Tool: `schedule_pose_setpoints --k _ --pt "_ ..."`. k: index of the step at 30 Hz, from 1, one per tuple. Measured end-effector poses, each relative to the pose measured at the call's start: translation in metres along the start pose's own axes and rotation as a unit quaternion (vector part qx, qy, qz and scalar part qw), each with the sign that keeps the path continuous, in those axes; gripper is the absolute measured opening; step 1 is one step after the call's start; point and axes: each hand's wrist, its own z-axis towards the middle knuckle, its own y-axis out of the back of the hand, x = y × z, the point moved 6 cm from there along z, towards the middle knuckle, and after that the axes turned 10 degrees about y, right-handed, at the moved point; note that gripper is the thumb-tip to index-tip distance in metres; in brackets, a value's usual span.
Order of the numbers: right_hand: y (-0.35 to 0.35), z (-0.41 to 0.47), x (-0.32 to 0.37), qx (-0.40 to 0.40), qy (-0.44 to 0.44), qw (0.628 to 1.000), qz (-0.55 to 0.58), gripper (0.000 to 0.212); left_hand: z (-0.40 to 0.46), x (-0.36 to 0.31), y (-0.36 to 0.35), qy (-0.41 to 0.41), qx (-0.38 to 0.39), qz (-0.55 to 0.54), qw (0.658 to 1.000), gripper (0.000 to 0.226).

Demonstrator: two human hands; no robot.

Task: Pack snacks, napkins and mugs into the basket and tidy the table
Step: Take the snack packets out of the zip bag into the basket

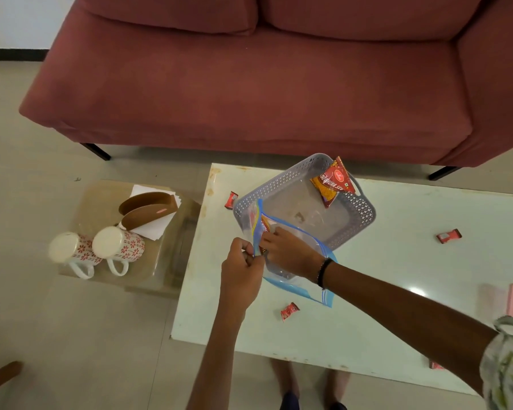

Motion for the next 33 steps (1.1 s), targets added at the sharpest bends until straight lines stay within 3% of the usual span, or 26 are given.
schedule_pose_setpoints --k 5,10,16,20,25,28,33 --pt "0.028 -0.028 -0.017 -0.096 -0.030 0.991 0.084 0.015 -0.002 0.000 -0.004 0.011 -0.022 -0.046 0.999 0.017" --pt "0.073 -0.071 -0.046 -0.227 -0.124 0.927 0.273 0.009 -0.003 -0.002 -0.009 0.014 -0.051 -0.082 0.995 0.024" --pt "0.106 -0.131 -0.076 -0.346 -0.276 0.833 0.331 0.010 -0.005 -0.009 -0.016 0.009 -0.089 -0.086 0.992 0.025" --pt "0.091 -0.160 -0.099 -0.409 -0.357 0.745 0.388 0.010 -0.006 -0.012 -0.022 0.025 -0.102 -0.067 0.992 0.030" --pt "0.066 -0.209 -0.130 -0.492 -0.455 0.655 0.350 0.009 -0.002 0.001 -0.037 0.093 -0.054 -0.008 0.994 0.031" --pt "0.035 -0.230 -0.150 -0.486 -0.508 0.641 0.308 0.008 -0.003 0.001 -0.041 0.081 -0.060 -0.041 0.994 0.027" --pt "-0.054 -0.208 -0.169 -0.333 -0.578 0.658 0.351 0.007 -0.008 -0.037 -0.034 -0.012 -0.112 -0.110 0.988 0.017"
